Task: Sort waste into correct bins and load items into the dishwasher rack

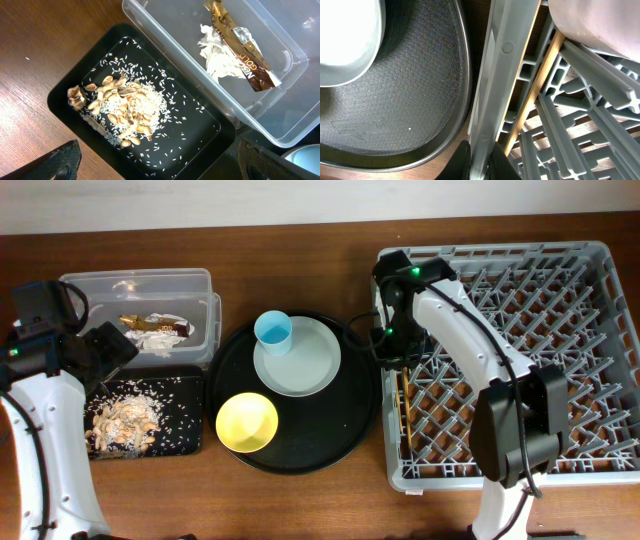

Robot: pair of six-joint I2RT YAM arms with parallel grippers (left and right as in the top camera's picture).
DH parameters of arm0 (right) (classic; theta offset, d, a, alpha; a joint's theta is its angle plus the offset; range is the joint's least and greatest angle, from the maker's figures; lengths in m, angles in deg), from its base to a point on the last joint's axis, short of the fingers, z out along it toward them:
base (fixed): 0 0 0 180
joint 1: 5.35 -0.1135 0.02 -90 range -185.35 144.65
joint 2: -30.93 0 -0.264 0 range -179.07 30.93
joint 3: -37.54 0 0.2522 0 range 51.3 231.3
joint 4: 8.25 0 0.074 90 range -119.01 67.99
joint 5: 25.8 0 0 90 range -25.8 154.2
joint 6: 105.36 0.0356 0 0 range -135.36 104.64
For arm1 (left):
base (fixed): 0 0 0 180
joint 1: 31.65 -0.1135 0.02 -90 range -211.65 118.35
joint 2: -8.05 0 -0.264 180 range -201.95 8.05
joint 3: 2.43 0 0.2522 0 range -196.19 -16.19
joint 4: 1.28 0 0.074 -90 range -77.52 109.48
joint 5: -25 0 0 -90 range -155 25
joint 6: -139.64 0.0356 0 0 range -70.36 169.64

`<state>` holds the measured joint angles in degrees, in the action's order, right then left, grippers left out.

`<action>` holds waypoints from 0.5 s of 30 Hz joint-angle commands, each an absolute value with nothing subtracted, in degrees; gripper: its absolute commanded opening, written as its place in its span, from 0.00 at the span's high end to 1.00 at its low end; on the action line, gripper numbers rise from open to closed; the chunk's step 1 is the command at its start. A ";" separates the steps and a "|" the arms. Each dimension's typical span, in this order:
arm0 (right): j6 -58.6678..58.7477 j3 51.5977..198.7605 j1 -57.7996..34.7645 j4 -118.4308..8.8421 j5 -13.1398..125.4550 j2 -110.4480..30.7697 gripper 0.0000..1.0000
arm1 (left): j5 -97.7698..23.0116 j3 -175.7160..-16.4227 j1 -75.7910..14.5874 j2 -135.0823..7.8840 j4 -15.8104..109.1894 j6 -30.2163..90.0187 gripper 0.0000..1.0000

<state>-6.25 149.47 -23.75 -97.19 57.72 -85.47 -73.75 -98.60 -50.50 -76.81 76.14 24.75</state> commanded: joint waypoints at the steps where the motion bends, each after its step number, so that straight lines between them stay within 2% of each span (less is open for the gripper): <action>1: -9.53 149.32 -25.67 -96.57 57.35 -84.83 0.91 | -73.77 -99.02 -50.94 -76.59 76.21 24.84 0.01; 8: -10.60 149.32 -26.83 -96.55 57.22 -84.83 0.90 | -73.77 -99.02 -50.94 -76.59 76.19 24.84 0.01; 11: -10.63 149.76 -26.30 -96.71 57.39 -84.83 0.69 | -73.77 -99.02 -50.94 -76.59 76.21 24.84 0.01; 15: -11.96 162.50 -24.07 -104.62 57.39 -84.81 0.61 | -73.77 -99.02 -50.94 -76.59 76.19 24.84 0.01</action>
<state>-11.26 154.70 -25.10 -102.06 57.98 -85.75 -73.75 -98.60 -50.50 -76.81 76.14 24.73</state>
